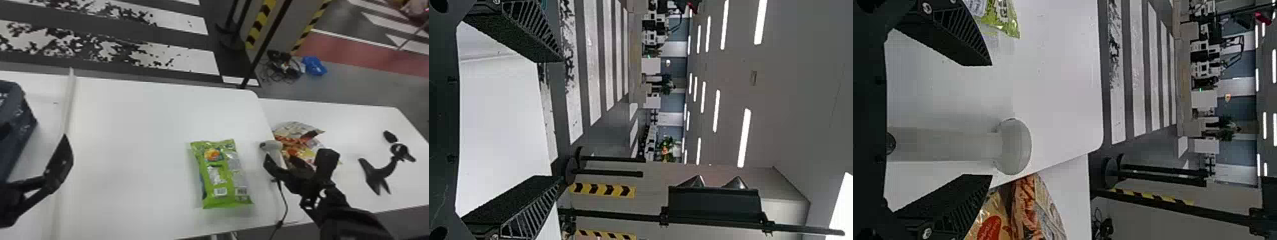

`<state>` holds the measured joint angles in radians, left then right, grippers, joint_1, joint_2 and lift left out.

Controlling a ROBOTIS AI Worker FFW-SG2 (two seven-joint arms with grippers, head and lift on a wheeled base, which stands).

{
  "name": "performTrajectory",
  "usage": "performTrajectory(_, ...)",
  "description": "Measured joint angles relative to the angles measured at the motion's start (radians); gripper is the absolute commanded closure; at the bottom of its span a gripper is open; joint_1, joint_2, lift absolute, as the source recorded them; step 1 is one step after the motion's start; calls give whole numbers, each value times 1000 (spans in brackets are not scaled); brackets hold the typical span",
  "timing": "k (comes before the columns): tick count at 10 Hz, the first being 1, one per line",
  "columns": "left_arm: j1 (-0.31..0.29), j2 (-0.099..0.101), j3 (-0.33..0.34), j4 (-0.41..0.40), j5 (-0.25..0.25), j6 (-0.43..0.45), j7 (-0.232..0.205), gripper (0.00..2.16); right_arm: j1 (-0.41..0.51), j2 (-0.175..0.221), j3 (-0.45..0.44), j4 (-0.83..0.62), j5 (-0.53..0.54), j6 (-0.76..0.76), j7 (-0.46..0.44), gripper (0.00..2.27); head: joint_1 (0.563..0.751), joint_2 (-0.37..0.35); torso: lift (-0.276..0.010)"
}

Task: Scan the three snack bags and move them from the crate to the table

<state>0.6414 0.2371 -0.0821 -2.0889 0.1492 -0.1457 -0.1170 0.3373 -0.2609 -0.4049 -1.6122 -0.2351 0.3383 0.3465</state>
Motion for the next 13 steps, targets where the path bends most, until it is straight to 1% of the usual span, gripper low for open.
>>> performTrajectory(1,5,0,-1,-8,-7,4,1,29,-38,-7,-3,46,-4,34,22,90,695,-350,-62)
performTrajectory(2,13,1,-1,-18,-16,7,2,29,-78,-19,-4,100,0,51,29,157,695,-350,-62)
performTrajectory(3,18,4,0,-24,-20,8,2,29,-106,-30,-3,141,13,53,45,576,695,-350,-62)
performTrajectory(4,22,7,3,-33,-21,14,3,29,-140,-43,0,192,27,58,66,1754,695,-350,-62)
performTrajectory(5,24,8,4,-43,-21,30,4,29,-156,-49,4,216,34,75,66,2074,695,-350,-62)
performTrajectory(6,24,8,2,-49,-21,39,4,29,-158,-51,7,222,42,86,71,2243,695,-350,-62)
performTrajectory(8,24,6,-11,-50,-32,50,5,29,-141,-54,8,222,45,62,85,2240,695,-350,-62)
performTrajectory(11,24,9,-19,-55,-36,67,7,29,-89,-44,-3,185,13,-22,53,2240,695,-350,-62)
performTrajectory(12,24,12,-21,-59,-36,68,7,29,-52,-31,-19,139,-18,-29,39,2240,695,-350,-62)
performTrajectory(13,24,15,-22,-62,-36,68,7,29,16,-7,-48,47,-73,-25,34,2240,695,-350,-62)
